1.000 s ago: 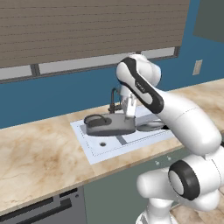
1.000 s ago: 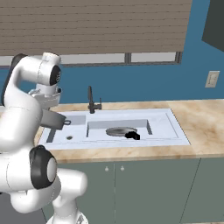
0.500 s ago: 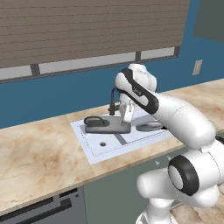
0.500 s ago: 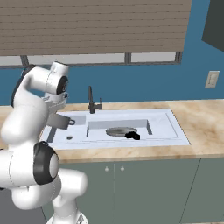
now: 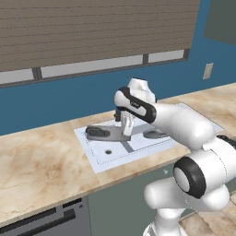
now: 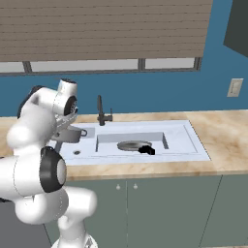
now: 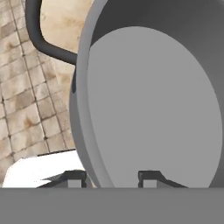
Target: Move the pot and pan from the stove into the sink.
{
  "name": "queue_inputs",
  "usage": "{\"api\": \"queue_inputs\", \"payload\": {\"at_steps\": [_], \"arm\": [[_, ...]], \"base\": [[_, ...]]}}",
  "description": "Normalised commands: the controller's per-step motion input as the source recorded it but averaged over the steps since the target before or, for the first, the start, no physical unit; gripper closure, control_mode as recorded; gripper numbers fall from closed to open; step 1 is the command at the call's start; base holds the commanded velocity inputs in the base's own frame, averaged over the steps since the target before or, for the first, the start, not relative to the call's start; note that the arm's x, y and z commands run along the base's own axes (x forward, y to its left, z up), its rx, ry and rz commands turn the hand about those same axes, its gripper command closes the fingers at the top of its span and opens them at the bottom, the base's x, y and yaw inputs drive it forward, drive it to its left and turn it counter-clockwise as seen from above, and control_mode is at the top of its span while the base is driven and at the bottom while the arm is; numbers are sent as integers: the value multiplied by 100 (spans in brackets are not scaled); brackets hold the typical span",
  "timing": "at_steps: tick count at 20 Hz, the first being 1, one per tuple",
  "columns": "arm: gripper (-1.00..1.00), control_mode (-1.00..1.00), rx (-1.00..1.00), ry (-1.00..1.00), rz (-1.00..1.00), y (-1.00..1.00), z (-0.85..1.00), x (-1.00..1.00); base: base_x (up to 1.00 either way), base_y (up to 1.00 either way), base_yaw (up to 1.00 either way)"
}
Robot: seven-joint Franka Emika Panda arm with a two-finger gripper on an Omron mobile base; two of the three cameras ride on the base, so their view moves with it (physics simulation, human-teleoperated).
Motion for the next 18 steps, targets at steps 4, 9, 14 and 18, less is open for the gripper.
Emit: {"api": "queue_inputs", "payload": {"at_steps": [4, 9, 14, 18], "arm": [[100, -100, 0, -11, -2, 24, -57, 40], [100, -100, 0, -15, -1, 12, -50, 44], [100, -100, 0, -10, 0, 5, -29, 16], [100, -100, -1, 0, 0, 0, -6, 4]], "base": [[0, 0, 0], [0, 0, 0], [0, 0, 0], [0, 0, 0]]}}
